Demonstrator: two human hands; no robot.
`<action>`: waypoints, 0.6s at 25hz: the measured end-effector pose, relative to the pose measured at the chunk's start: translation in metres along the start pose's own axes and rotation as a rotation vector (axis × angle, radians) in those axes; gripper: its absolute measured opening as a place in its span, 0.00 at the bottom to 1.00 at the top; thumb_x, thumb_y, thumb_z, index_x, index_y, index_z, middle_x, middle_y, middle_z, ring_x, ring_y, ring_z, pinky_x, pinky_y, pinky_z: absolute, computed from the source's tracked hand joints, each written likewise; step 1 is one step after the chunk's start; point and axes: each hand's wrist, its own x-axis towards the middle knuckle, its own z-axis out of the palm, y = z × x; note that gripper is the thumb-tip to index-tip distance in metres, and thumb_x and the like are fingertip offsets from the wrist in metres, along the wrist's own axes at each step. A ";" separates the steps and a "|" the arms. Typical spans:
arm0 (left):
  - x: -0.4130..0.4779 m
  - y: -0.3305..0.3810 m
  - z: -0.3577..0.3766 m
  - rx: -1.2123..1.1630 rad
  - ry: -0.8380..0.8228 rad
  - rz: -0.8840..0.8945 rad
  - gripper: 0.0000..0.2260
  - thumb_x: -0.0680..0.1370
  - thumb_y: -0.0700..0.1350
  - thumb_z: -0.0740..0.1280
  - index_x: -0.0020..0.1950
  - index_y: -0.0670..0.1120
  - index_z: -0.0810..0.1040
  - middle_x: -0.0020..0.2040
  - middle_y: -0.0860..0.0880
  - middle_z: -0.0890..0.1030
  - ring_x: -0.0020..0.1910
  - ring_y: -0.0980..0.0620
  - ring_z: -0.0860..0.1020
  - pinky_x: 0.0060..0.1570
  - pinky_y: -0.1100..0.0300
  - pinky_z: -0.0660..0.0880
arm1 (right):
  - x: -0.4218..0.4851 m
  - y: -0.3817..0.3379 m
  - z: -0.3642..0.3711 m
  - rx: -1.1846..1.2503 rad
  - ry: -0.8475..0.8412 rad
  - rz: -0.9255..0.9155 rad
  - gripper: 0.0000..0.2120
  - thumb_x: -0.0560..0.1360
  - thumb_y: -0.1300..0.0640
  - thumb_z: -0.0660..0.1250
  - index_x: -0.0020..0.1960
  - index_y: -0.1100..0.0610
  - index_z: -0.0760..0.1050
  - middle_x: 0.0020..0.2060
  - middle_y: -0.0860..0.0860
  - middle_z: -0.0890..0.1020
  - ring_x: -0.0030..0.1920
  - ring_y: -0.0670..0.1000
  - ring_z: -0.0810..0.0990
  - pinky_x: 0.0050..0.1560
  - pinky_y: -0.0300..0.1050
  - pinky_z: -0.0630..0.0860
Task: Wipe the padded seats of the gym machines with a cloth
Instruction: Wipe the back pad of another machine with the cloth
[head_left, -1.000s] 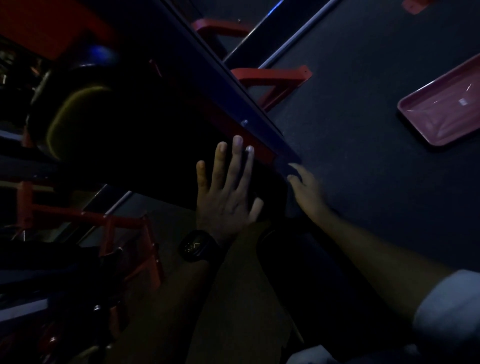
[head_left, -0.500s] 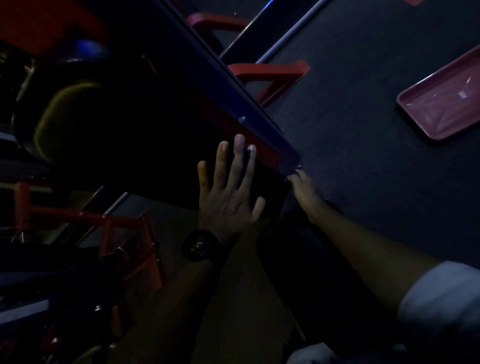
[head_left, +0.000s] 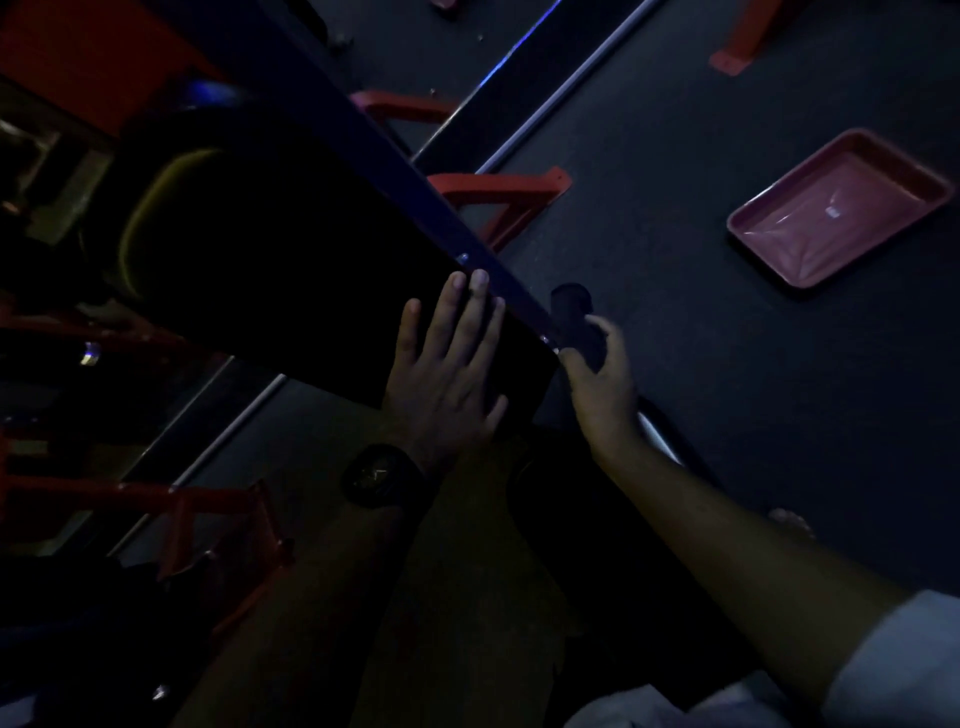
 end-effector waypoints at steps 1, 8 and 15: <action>-0.003 -0.003 0.000 0.011 0.013 0.027 0.44 0.71 0.63 0.66 0.81 0.43 0.60 0.82 0.40 0.54 0.81 0.41 0.48 0.76 0.41 0.35 | -0.008 0.002 0.000 0.017 0.093 0.043 0.23 0.78 0.53 0.68 0.71 0.44 0.69 0.66 0.48 0.76 0.62 0.49 0.77 0.59 0.46 0.76; -0.021 -0.026 0.008 0.006 0.093 0.213 0.36 0.72 0.56 0.62 0.78 0.42 0.67 0.82 0.40 0.57 0.81 0.41 0.53 0.77 0.42 0.42 | -0.070 0.054 0.016 0.133 0.280 0.301 0.31 0.72 0.48 0.72 0.74 0.47 0.69 0.65 0.46 0.77 0.62 0.52 0.77 0.65 0.52 0.75; -0.042 -0.036 0.022 0.074 0.080 0.382 0.35 0.73 0.56 0.56 0.79 0.43 0.66 0.81 0.40 0.59 0.81 0.42 0.55 0.78 0.38 0.43 | -0.082 0.065 0.056 0.237 0.434 0.290 0.25 0.79 0.48 0.63 0.75 0.47 0.67 0.65 0.54 0.77 0.63 0.56 0.76 0.62 0.48 0.72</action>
